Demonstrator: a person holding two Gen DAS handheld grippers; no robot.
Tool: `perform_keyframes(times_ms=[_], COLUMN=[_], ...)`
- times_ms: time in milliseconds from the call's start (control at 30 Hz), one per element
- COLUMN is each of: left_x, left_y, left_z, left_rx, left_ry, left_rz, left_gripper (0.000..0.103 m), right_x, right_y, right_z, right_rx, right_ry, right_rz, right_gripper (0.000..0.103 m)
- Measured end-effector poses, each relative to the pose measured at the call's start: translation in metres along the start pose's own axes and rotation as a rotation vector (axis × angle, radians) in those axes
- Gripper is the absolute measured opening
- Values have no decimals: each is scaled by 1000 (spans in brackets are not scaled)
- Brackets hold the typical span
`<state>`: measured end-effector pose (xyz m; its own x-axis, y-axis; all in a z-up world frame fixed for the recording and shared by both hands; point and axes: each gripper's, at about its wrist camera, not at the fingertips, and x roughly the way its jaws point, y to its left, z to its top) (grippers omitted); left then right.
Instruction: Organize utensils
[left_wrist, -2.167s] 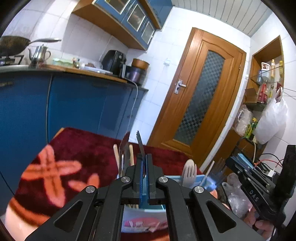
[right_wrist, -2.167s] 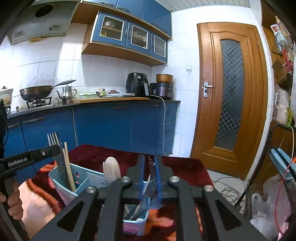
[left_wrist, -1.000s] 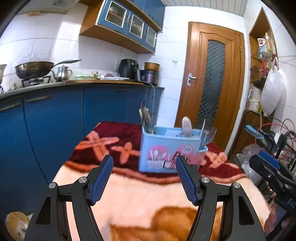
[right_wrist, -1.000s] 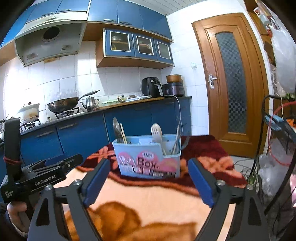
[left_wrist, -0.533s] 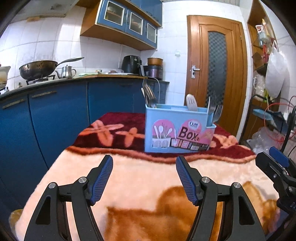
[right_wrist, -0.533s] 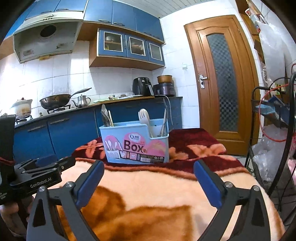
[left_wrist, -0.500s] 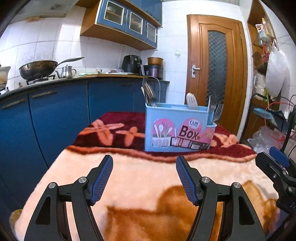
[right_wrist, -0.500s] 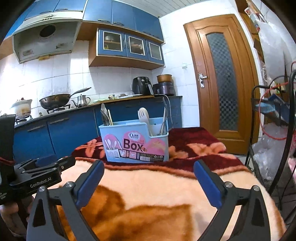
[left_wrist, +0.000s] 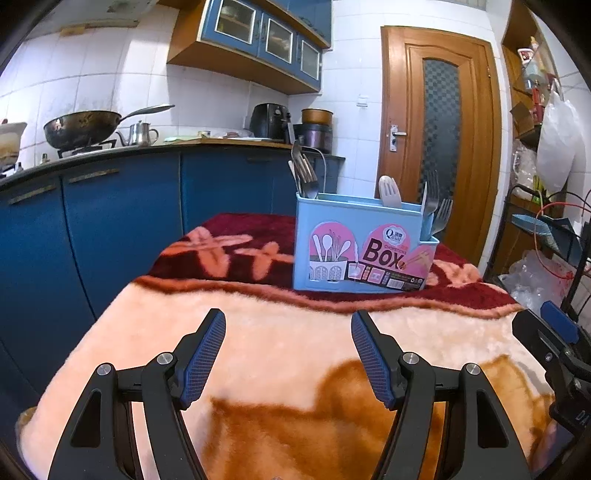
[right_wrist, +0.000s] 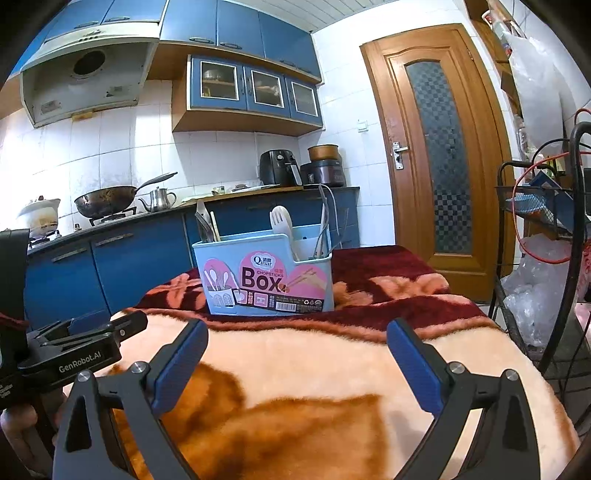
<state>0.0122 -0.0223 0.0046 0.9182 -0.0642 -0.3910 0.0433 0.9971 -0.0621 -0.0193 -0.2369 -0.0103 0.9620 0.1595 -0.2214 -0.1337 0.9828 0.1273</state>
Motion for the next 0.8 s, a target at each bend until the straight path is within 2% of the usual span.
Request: perform_keyframes(times_ms=[800], left_x=[0], left_y=[0], left_z=[0], left_rx=[-9], left_ry=[-9], left_rz=[14], left_gripper=[72], right_x=[1], right_y=[1], right_z=[0], right_rx=[7], right_ry=[9], right_rz=[-3], right_gripper=[99])
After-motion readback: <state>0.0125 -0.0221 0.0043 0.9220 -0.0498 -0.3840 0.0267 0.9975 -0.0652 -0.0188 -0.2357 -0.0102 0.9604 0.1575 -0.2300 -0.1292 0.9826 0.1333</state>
